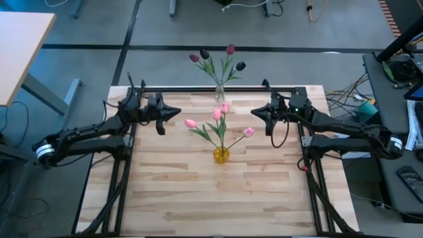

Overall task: Sort flowers into vase by color
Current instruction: Return to Home Position

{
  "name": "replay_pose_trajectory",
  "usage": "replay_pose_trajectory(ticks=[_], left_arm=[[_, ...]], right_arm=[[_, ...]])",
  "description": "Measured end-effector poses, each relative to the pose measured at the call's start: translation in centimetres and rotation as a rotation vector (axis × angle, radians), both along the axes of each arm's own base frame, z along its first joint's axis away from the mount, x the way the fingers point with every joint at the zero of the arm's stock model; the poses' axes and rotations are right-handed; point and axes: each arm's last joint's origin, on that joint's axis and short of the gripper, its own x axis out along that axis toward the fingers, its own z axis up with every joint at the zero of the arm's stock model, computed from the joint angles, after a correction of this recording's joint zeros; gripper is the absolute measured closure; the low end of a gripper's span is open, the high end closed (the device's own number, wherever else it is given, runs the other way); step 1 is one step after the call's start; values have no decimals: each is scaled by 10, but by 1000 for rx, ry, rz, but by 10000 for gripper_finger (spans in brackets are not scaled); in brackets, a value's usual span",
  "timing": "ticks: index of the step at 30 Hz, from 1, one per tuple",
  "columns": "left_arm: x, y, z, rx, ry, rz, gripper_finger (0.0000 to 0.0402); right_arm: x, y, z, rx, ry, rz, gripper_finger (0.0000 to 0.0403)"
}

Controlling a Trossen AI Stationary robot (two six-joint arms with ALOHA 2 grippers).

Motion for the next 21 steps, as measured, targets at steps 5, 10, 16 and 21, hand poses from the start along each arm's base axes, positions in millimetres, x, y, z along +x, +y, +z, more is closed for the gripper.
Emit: replay_pose_trajectory(ticks=[5, 10, 16, 21], left_arm=[[-10, -10, -17, 4, 13, 52, 402], [-15, -26, -25, 14, 7, 77, 402], [-22, -40, -35, -4, 80, 88, 402], [-33, -44, -42, 3, 46, 93, 402]], right_arm=[[-13, 5, -15, 12, 10, -64, 394], [-23, 11, -27, 35, -1, -82, 394], [-35, 20, -32, 41, -47, -78, 394], [-46, 25, -46, 48, -54, -79, 394]])
